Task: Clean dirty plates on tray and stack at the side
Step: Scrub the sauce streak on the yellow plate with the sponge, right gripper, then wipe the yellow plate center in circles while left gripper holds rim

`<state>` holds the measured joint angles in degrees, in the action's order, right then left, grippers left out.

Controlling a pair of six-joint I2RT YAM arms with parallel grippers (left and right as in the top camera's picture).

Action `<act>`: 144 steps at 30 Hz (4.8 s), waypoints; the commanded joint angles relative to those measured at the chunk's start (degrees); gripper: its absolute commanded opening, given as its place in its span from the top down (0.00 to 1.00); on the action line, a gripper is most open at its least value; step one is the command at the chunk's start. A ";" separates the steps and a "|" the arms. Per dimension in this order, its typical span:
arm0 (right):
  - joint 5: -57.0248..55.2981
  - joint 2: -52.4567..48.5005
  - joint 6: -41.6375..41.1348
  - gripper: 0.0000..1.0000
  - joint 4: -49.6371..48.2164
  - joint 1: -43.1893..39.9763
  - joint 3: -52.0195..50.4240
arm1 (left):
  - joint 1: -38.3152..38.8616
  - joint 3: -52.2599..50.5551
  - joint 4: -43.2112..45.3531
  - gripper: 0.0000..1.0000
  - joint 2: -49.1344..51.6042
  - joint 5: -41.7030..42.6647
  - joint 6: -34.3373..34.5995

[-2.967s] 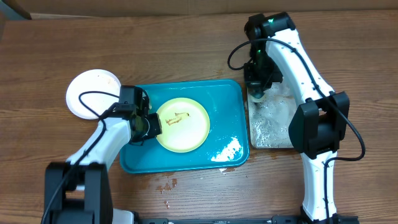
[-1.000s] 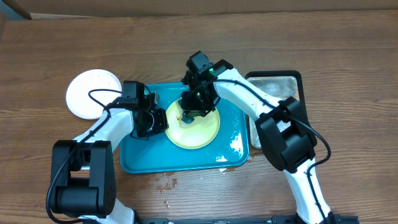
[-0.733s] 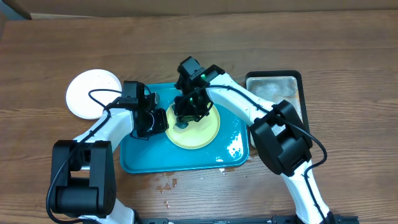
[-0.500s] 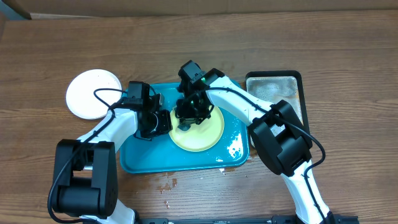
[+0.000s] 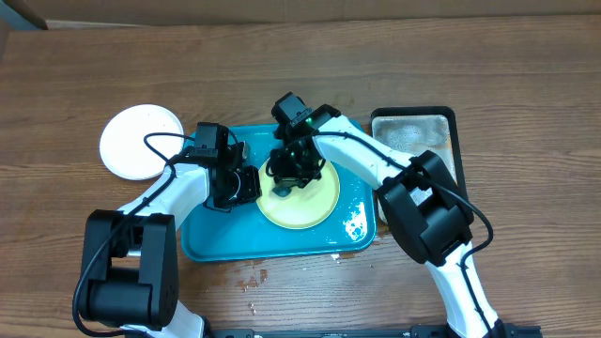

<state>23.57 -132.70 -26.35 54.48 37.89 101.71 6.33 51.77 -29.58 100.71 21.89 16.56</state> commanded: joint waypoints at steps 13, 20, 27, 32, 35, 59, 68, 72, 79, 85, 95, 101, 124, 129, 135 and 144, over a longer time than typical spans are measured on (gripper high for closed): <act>-25.88 -3.82 4.55 0.96 10.01 -11.69 -1.01 | 1.33 -2.36 -1.46 0.96 3.54 -6.21 0.37; -23.15 -3.82 13.86 0.96 12.02 -4.04 2.32 | 1.62 -2.36 -0.76 0.96 3.54 -6.43 0.37; -19.39 -3.82 21.31 0.96 11.17 4.72 2.29 | 3.76 -2.34 -0.81 0.96 3.54 -7.06 0.37; -19.37 -3.82 21.75 0.96 9.55 7.82 2.29 | 6.80 -2.36 -0.79 0.96 3.54 -7.50 0.39; -19.17 -3.82 21.38 0.96 7.87 7.65 2.29 | 7.61 -2.36 -0.81 0.96 3.54 -7.50 0.90; -27.41 -3.82 2.25 0.96 9.07 -6.14 2.29 | 9.77 -2.36 -1.29 0.96 3.54 -8.98 3.26; -36.17 -3.82 2.27 0.96 14.91 -6.14 2.29 | 9.55 -2.36 -0.94 0.96 3.54 -10.75 4.00; -37.92 -3.82 2.29 0.96 16.26 -6.14 2.29 | 8.85 -2.36 -0.20 0.96 3.54 -11.43 4.94; -43.21 -3.82 2.32 0.96 19.45 -6.14 2.29 | 6.71 -2.36 0.70 0.96 3.54 -11.93 4.94; -45.27 -3.82 2.73 0.96 20.94 -6.14 2.32 | 3.23 -2.36 1.01 0.96 3.54 -11.98 4.90; -39.80 -3.82 9.20 0.96 21.20 -4.09 2.32 | 1.88 -2.36 2.47 0.96 3.54 -11.76 4.92; -36.76 -3.82 14.71 0.96 21.00 0.59 2.32 | 1.88 -2.36 2.75 0.96 3.54 -11.76 4.92; -16.94 -3.82 23.71 0.96 19.15 5.03 2.32 | 1.84 -2.36 3.26 0.96 3.54 -12.04 5.38; -9.09 -3.82 25.11 0.96 19.30 4.68 5.29 | 1.84 -2.34 3.65 0.96 3.54 -12.00 5.38; -2.86 -3.82 20.90 0.96 19.26 4.46 13.27 | 1.84 -2.36 3.61 0.96 3.54 -12.02 5.35; -8.11 -3.82 14.25 0.96 19.80 2.80 14.86 | 1.84 -2.36 3.50 0.96 3.54 -11.98 5.38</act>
<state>17.72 -136.35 -9.08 73.84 41.74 115.44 8.88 52.12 -25.15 101.06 18.24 21.08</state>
